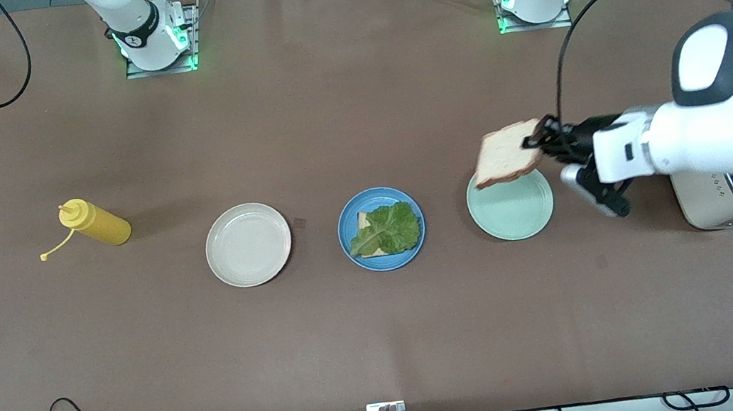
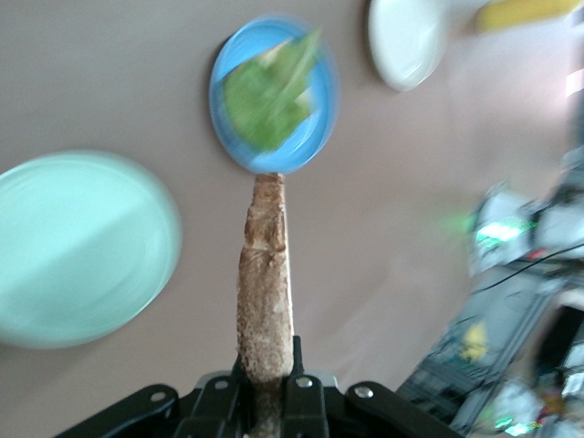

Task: Make sandwich in blue plate with both arms
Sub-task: 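Carry the second bread slice with the left gripper over the blue plate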

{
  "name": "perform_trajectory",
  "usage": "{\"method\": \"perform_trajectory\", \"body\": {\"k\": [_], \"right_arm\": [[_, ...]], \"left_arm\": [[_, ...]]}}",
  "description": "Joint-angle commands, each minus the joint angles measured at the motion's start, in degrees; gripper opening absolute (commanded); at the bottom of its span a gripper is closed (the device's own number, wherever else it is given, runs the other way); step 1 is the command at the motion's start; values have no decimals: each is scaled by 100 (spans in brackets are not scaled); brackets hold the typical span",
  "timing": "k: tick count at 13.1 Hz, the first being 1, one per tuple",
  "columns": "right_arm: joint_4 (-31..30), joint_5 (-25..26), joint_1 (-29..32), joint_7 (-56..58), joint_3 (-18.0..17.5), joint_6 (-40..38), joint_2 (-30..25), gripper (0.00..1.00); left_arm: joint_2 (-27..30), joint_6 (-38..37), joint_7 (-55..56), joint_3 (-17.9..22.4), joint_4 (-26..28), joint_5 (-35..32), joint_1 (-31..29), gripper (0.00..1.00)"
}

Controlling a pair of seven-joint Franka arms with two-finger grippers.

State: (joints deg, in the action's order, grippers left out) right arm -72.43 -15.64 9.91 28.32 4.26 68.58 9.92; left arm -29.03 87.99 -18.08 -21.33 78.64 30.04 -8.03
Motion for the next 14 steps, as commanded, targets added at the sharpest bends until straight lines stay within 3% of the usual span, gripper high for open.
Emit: {"method": "perform_trajectory", "body": {"k": [1,3,6,8,11,14], "right_arm": [[-236,499,-497,-781,40,50,-183,100],[-428,938,-822,-1125,40,146,-244,100],[-1393,1291,-1184,-1889,23,760,-814,100],[-1519,1344,-1193,-1900,5,841,-852,100],[-1677,1344,-1149,-1900,5,1113,-860,100],[-2097,1730,-1210,-2136,-21,1823,-843,100]], "left_arm": [[-444,708,-63,-3,133,1236,56,1],[-708,1444,-518,-3,327,1767,388,0],[-1033,2800,-1493,-3,810,2740,828,0],[-1270,3056,-1934,-3,881,3260,908,0],[-1569,3057,-2042,-11,925,3420,978,0],[-2105,3110,-2610,6,934,4079,1189,0]]}}
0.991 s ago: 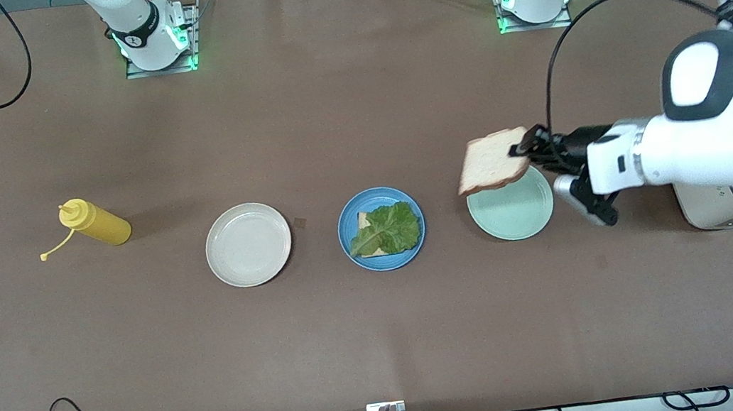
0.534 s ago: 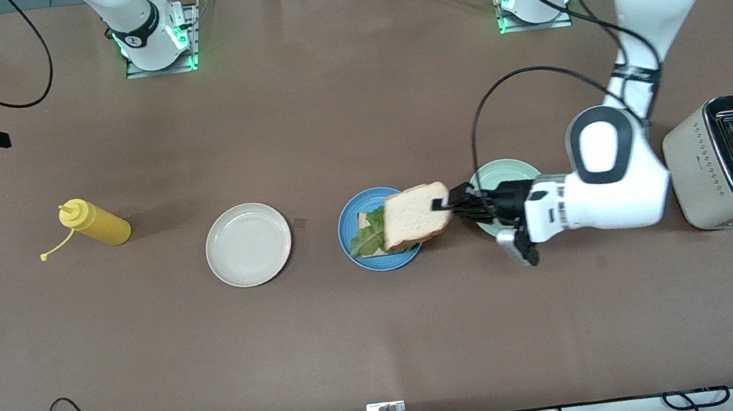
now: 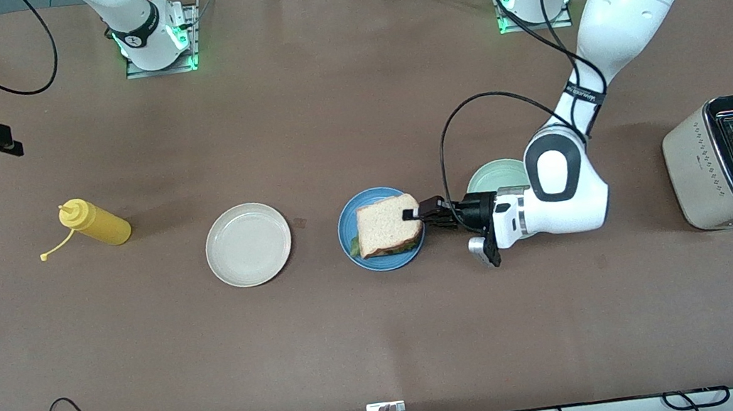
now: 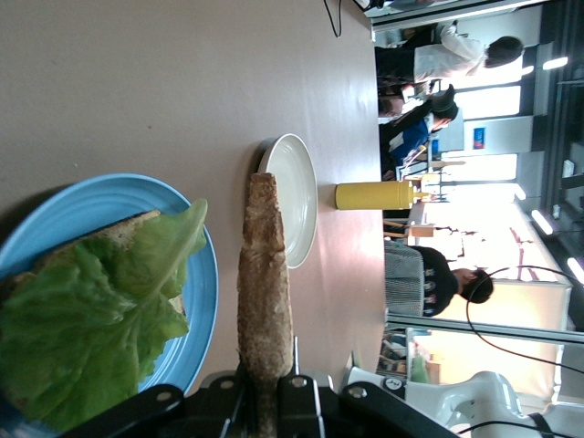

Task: Make sandwich in blue plate with both arms
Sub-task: 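Lower the bread onto the lettuce and open the left gripper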

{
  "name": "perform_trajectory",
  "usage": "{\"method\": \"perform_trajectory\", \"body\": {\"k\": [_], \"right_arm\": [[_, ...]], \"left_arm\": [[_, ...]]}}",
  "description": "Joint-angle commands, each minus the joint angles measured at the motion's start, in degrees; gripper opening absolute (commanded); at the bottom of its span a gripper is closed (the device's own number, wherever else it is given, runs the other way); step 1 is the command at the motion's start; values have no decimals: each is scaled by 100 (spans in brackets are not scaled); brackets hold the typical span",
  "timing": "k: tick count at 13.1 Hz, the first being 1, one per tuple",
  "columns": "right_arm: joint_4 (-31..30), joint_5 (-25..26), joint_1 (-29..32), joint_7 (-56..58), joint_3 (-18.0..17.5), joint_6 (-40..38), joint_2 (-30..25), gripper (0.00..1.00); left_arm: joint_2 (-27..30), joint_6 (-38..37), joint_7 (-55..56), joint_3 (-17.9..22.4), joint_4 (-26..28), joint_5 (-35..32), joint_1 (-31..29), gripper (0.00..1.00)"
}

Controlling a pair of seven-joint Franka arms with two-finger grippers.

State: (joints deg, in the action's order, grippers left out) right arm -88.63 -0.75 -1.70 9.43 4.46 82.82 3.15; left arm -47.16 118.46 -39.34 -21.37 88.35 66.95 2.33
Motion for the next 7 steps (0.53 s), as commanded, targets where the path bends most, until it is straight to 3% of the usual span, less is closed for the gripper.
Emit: {"method": "perform_trajectory", "body": {"k": [1,4,5,6,7], "right_arm": [[-558,260,-67,-293,-129,506,-174,100],[-533,198,-58,-249,-297,534,-130,100],[-507,277,-67,-240,-306,612,-34,100],[-498,382,-102,-258,-332,691,-33,100],[-498,400,-93,-275,-332,761,-33,100]], "left_arm": [[-406,150,-635,10,-37,398,163,0],[-443,230,-654,54,-37,380,233,3],[-443,239,-663,89,-37,337,216,10],[-443,231,-672,124,-37,301,155,26],[-391,196,-680,264,-63,127,145,81]]}}
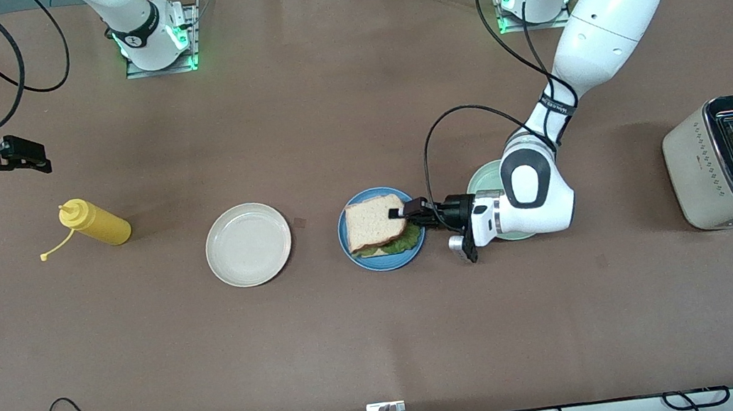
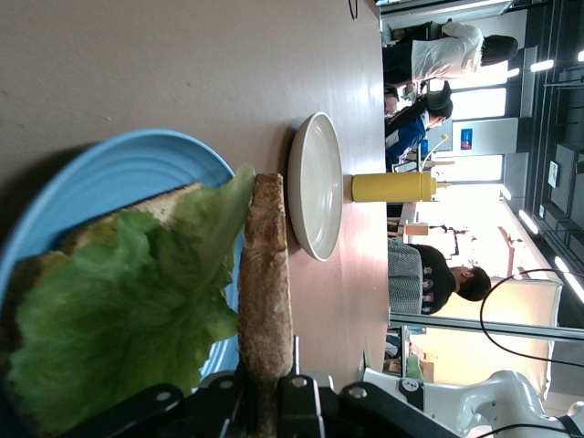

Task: Make sandwich in blue plate with both arms
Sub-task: 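Lower the bread onto the lettuce and open the left gripper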

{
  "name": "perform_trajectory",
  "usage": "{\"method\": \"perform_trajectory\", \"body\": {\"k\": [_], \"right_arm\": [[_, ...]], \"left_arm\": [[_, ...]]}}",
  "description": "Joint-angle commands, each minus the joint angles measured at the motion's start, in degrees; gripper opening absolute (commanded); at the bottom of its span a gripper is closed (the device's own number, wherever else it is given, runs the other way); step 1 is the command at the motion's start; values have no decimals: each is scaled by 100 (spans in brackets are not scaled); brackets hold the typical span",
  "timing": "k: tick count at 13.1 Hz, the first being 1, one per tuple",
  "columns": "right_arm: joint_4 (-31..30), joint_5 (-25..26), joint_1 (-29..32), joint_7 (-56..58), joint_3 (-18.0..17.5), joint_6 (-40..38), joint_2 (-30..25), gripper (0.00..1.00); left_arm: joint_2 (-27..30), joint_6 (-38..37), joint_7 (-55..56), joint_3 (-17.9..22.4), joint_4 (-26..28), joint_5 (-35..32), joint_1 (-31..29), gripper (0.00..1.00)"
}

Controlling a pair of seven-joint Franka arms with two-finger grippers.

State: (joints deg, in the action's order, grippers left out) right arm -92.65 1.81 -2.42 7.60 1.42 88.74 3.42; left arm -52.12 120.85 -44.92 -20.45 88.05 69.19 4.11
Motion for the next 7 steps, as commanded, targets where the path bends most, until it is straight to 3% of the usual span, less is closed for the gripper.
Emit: {"method": "perform_trajectory", "body": {"k": [1,5,7], "right_arm": [[-95,162,-47,-92,-37,231,-35,100],[62,83,-127,-461,-37,197,36,100],[343,-196,-92,-540,33,118,237,100]], "left_arm": [[167,-62,-131,225,-86,-412,-51,100],[623,-132,-61,278,-34,-1397,-156,100],[930,-342,43,479,-33,-2081,-192,100]]}}
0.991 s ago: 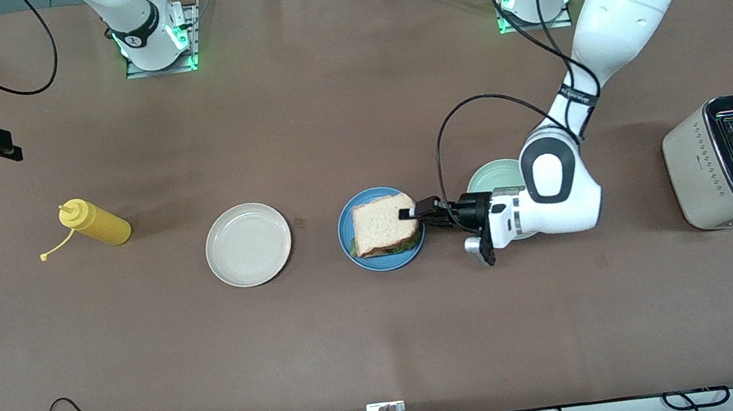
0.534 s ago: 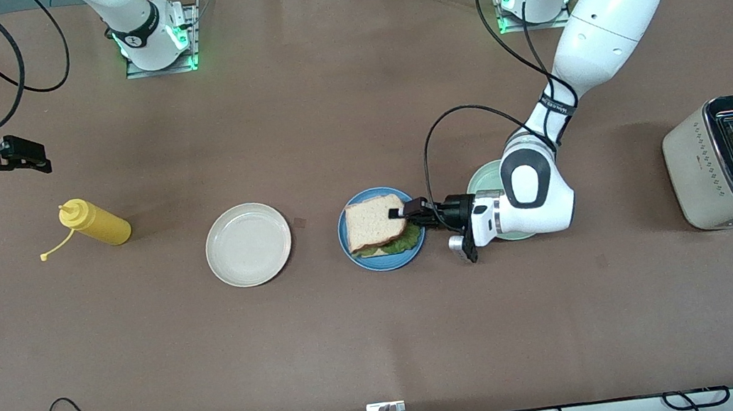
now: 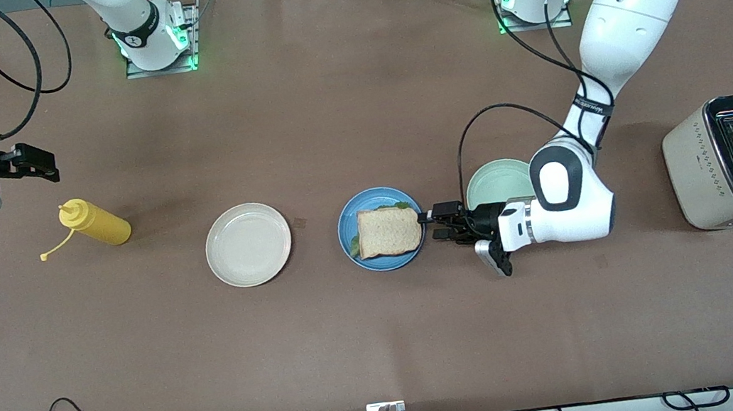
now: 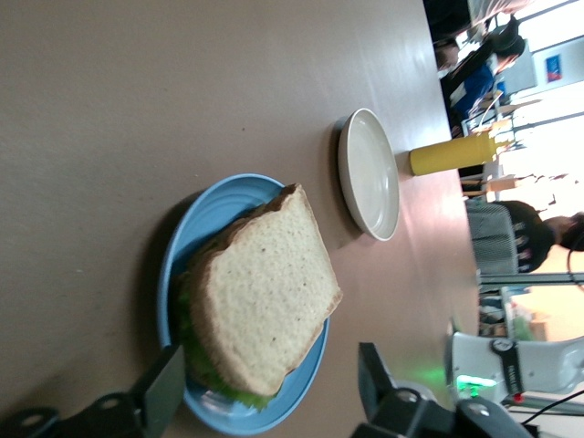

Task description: Make sandwich in blue plate with both arms

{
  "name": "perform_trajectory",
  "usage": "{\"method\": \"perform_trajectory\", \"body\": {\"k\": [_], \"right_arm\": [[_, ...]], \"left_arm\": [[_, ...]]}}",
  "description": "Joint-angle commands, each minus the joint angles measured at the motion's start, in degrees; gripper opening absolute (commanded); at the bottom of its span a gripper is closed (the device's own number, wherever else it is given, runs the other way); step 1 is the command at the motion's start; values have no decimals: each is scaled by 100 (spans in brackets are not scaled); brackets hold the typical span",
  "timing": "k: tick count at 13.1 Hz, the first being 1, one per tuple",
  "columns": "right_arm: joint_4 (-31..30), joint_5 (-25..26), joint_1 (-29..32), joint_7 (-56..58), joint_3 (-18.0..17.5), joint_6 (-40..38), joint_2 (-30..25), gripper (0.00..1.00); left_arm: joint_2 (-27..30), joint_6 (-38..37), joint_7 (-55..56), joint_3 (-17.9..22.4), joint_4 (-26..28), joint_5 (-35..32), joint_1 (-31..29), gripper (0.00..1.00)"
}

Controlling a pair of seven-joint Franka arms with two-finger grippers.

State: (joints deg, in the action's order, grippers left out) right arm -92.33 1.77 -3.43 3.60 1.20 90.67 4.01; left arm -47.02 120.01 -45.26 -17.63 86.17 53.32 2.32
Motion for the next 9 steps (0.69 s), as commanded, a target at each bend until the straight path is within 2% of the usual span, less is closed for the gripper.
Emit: {"method": "perform_trajectory", "body": {"k": [1,4,6,9], "right_arm": [[399,-212,26,-141,65,-93,249,100],[426,-203,26,-132,65,-67,267,100],[435,-203,26,-88,65,-75,285,100],[453,-212,52,-114,108,-40,303,100]], "left_arm": [[570,-477,191,338,111,-950,-38,100],[1193,-1110,587,567,85,-2776,-38,100],[1572,-1522,955,577,6,-3903,-30,100],[1985,-2848,1509,559,-468,-5170,-21,100]]}}
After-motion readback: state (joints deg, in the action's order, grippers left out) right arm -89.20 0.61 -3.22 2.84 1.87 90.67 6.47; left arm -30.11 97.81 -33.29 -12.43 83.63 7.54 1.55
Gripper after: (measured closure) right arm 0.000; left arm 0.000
